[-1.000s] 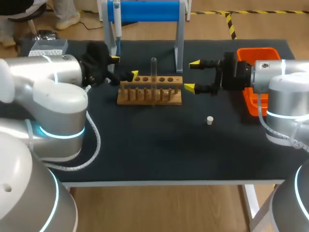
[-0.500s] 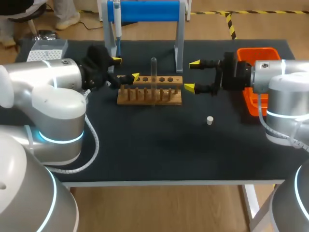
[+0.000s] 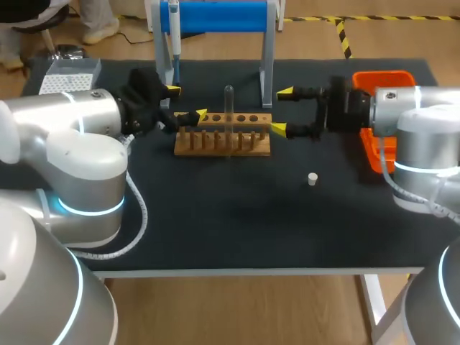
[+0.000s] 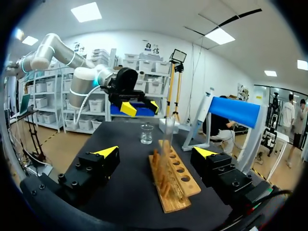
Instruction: Invert the test tube, pick up the pipette, mount the tip to pipette, aspirate from beaker and dispense into the tube, eject the tip, return the pipette, and cap with the stopper.
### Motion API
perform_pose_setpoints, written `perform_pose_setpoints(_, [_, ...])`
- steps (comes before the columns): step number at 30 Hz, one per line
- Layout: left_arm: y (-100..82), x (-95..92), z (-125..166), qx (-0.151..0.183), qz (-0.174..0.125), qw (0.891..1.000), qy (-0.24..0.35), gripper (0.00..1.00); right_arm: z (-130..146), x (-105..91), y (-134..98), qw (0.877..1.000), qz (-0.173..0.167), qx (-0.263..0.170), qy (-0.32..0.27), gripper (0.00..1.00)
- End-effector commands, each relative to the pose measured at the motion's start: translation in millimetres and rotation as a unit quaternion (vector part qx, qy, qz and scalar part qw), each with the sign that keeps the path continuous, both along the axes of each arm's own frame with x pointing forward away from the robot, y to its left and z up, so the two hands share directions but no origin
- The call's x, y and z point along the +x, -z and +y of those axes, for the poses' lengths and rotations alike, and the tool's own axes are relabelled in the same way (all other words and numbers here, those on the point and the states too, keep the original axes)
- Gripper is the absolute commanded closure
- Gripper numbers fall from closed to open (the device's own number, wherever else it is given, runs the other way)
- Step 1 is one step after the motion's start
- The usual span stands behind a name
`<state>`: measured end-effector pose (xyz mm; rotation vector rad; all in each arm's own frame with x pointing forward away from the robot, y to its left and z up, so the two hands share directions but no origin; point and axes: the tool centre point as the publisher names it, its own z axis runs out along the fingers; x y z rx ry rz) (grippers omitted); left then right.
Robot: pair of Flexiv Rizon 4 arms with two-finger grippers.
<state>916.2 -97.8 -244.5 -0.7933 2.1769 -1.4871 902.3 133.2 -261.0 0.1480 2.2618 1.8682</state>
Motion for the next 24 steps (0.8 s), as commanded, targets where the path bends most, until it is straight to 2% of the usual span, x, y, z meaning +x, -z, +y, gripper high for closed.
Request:
perform_pose_setpoints(1, [2.3, -0.3, 1, -0.004, -0.003, 1.000, 0.001, 0.00, 13, 19.3, 2, 0.999, -0.008, 0.013, -0.040, 0.00])
perform_pose_setpoints(6, [2.3, -0.3, 1, -0.004, -0.003, 1.000, 0.001, 0.00, 28, 29.3, -2, 0.997, -0.025, 0.030, -0.073, 0.00])
perform_pose_setpoints(9, [2.3, -0.3, 1, -0.004, -0.003, 1.000, 0.001, 0.00, 36, 36.9, -3, 0.995, -0.024, 0.043, -0.089, 0.00])
perform_pose_setpoints(16, [2.3, -0.3, 1, -0.004, -0.003, 1.000, 0.001, 0.00, 51, 43.3, -5, 0.991, -0.002, 0.062, -0.122, 0.00])
perform_pose_setpoints(24, [2.3, -0.3, 1, -0.004, -0.003, 1.000, 0.001, 0.00, 69, 46.3, 3, 0.989, 0.020, 0.070, -0.126, 0.00])
